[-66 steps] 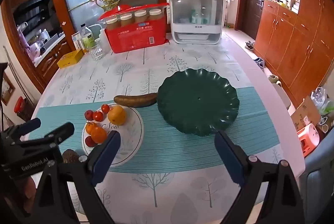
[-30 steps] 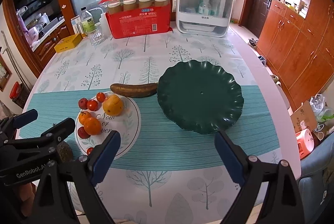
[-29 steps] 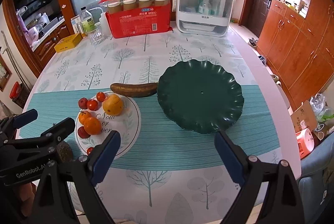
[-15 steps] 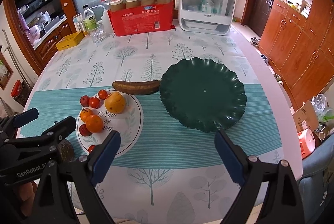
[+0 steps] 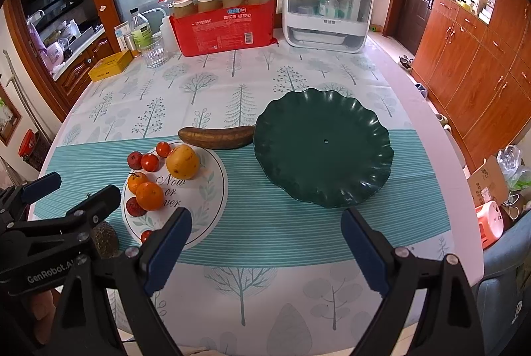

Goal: Organize fruits

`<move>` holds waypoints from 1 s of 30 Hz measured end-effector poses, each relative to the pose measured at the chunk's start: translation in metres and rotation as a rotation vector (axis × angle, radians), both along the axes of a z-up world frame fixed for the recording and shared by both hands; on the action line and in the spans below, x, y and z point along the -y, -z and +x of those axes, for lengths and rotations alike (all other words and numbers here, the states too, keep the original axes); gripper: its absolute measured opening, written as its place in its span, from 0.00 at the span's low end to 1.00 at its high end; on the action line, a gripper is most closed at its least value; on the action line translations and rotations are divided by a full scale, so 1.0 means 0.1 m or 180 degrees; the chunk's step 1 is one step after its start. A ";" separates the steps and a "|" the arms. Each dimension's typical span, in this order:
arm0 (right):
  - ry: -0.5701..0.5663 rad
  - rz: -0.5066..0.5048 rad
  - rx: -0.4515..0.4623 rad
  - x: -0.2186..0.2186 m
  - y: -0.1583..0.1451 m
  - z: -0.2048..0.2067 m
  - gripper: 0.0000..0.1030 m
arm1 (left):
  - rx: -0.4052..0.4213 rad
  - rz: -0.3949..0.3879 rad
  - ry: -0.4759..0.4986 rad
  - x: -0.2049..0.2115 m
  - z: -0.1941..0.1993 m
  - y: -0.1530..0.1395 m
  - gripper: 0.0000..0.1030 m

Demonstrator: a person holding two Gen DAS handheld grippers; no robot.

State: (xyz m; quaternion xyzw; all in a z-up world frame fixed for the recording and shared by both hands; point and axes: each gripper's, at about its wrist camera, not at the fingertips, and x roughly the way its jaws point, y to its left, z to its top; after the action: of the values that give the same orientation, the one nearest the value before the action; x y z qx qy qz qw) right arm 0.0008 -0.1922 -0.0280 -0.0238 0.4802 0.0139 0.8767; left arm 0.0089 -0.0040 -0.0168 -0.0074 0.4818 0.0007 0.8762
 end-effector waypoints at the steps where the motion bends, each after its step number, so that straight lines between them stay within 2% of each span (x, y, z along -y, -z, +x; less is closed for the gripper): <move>1: -0.0002 -0.0003 -0.0001 0.00 0.00 0.00 0.89 | 0.0002 0.0002 0.0000 -0.01 0.00 0.00 0.99; 30: -0.0016 0.0024 -0.0028 0.08 0.04 -0.05 0.89 | -0.0009 0.0008 -0.0025 -0.01 -0.02 -0.01 0.99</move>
State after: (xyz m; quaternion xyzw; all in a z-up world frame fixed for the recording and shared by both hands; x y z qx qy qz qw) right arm -0.0039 -0.2000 -0.0318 -0.0217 0.4839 0.0181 0.8747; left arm 0.0072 -0.0034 -0.0158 -0.0083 0.4830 0.0048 0.8756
